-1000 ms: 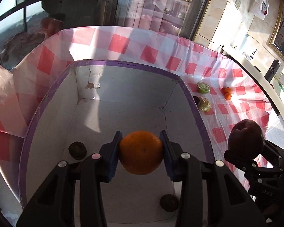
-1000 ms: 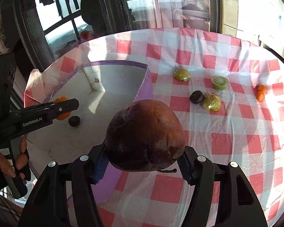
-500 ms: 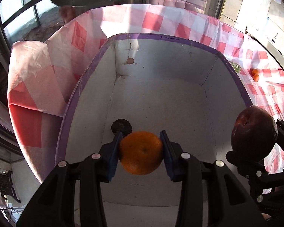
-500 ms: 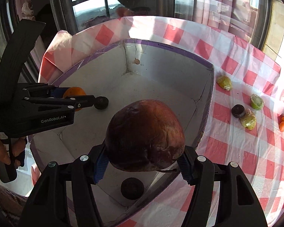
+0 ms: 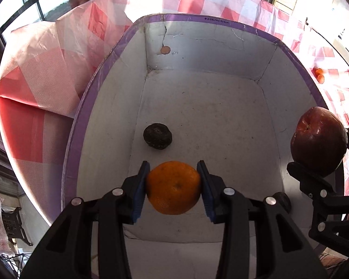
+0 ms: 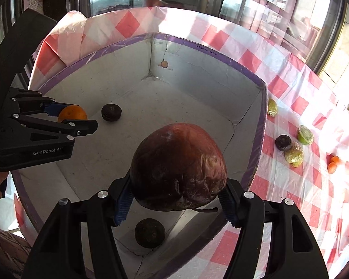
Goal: Organize fruits
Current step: 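Carry both fruits into the white box and open both tools, then withdraw both tools from the box back over the cloth, then grasp the wrapped pomelo with the right tool while the left tool grasps a tangerine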
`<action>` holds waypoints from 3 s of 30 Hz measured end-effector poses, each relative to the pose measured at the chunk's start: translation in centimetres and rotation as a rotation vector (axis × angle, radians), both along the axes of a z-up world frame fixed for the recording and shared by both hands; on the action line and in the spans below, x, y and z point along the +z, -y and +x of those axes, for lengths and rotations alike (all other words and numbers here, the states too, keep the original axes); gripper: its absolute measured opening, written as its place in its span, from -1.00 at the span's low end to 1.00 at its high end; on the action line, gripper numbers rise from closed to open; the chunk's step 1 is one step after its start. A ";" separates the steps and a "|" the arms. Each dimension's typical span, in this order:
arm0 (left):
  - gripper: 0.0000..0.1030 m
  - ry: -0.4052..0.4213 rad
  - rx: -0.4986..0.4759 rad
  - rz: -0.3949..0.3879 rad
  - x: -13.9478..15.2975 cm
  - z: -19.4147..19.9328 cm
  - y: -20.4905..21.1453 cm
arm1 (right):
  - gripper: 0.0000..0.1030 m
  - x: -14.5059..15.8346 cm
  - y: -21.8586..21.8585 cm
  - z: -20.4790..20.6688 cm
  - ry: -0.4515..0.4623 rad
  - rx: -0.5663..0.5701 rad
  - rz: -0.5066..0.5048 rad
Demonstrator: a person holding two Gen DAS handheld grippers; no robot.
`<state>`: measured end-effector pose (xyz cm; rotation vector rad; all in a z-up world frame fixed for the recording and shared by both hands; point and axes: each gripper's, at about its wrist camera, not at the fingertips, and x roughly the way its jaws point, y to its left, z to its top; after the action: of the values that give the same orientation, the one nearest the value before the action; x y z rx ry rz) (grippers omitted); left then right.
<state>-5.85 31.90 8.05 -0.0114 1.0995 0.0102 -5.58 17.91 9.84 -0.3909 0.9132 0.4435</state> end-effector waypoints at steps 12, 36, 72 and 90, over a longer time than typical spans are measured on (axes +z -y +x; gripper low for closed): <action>0.13 -0.010 -0.036 0.006 -0.1 -0.3 0.5 | 0.39 0.1 0.4 0.4 -0.013 -0.028 0.065; 0.77 0.144 0.045 -0.062 2.7 -1.9 1.9 | 0.51 4.6 7.0 -0.5 0.076 -0.108 0.297; 0.66 -0.058 -0.122 0.056 -6.5 9.5 33.1 | 0.55 -7.6 40.1 10.9 -0.134 -0.561 0.132; 0.63 0.047 -0.038 0.019 -7.2 20.7 36.6 | 0.49 -8.1 43.3 26.3 0.007 -0.625 0.152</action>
<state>14.82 -4.66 0.82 0.0259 1.0527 -0.0136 20.74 -25.39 1.78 0.0419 0.9352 -0.0637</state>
